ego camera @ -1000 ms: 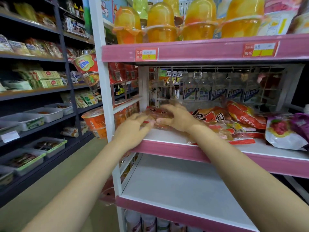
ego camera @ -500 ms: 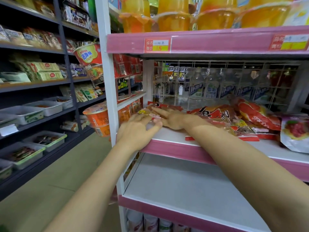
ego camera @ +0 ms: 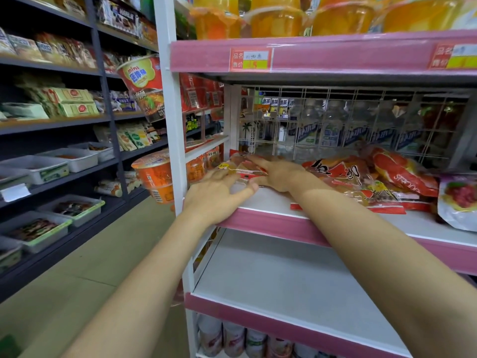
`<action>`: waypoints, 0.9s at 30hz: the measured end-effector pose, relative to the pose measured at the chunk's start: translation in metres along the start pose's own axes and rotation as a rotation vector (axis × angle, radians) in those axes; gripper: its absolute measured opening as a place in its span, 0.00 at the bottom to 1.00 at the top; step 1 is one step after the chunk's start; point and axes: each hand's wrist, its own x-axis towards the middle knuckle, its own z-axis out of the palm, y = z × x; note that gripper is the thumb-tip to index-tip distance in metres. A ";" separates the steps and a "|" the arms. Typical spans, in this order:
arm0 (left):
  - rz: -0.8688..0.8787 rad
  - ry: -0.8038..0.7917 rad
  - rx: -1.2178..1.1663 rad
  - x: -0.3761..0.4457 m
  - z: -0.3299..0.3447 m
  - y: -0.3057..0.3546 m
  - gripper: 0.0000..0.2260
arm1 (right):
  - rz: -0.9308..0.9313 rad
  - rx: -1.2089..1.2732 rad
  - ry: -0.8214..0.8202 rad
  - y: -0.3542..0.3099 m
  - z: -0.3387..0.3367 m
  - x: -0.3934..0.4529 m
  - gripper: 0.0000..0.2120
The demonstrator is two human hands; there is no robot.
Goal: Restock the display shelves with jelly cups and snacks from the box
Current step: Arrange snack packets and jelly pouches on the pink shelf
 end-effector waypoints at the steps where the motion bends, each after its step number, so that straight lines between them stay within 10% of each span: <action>1: 0.009 0.028 -0.003 0.000 0.001 0.000 0.32 | 0.012 0.013 0.024 0.000 0.000 -0.001 0.38; 8: 0.030 0.130 -0.005 -0.004 0.003 0.000 0.28 | -0.108 0.466 0.328 0.015 -0.032 -0.067 0.40; 14: 0.207 0.127 -0.184 -0.007 -0.006 0.072 0.24 | 0.227 0.263 0.459 0.071 -0.032 -0.131 0.19; 20: 0.145 -0.141 -0.010 0.005 0.000 0.132 0.38 | 0.471 0.282 0.434 0.116 -0.016 -0.167 0.18; 27: 0.060 -0.088 -0.495 0.008 0.012 0.139 0.43 | 0.336 0.505 0.343 0.102 0.009 -0.169 0.24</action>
